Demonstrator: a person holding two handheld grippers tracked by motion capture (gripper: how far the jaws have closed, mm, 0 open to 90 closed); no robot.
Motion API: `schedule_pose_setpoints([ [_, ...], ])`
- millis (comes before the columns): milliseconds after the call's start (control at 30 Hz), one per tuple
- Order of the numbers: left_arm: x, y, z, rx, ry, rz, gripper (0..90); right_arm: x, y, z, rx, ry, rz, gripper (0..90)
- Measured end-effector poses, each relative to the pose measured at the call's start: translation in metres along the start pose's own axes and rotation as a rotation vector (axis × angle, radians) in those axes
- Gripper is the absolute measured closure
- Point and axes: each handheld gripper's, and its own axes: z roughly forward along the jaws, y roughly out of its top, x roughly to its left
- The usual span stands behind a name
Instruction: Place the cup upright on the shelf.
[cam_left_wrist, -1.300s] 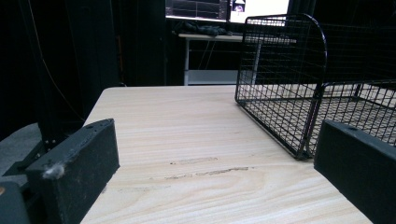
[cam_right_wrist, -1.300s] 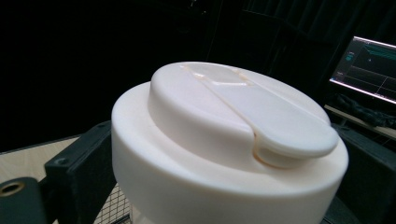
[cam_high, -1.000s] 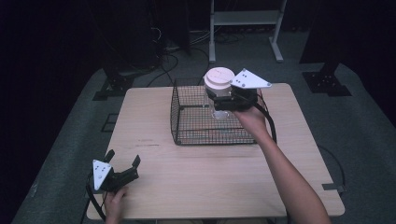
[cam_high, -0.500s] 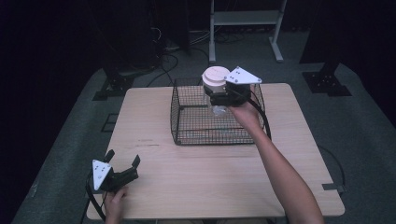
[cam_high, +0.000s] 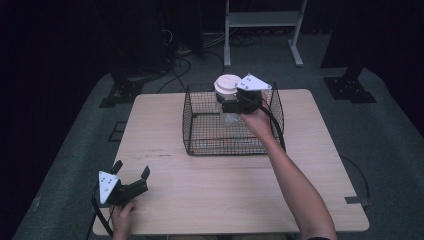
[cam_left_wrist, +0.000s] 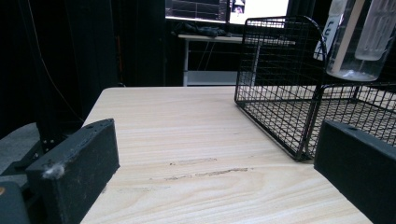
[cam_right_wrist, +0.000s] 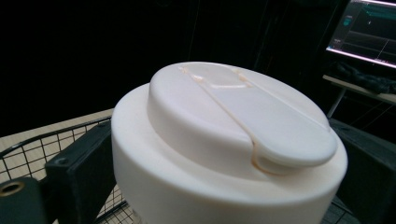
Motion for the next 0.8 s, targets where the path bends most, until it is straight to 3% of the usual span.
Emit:
schedule_pose_setpoints([
  [300, 0.000, 0.000, 0.000, -0.001, -0.001, -0.004, 0.0, -0.002, -0.018, 0.019, 0.046, 0.007, 0.019, 4.2],
  [800, 0.000, 0.000, 0.000, -0.001, -0.001, -0.005, 0.0, -0.007, -0.039, 0.035, 0.096, 0.019, 0.037, 4.3],
])
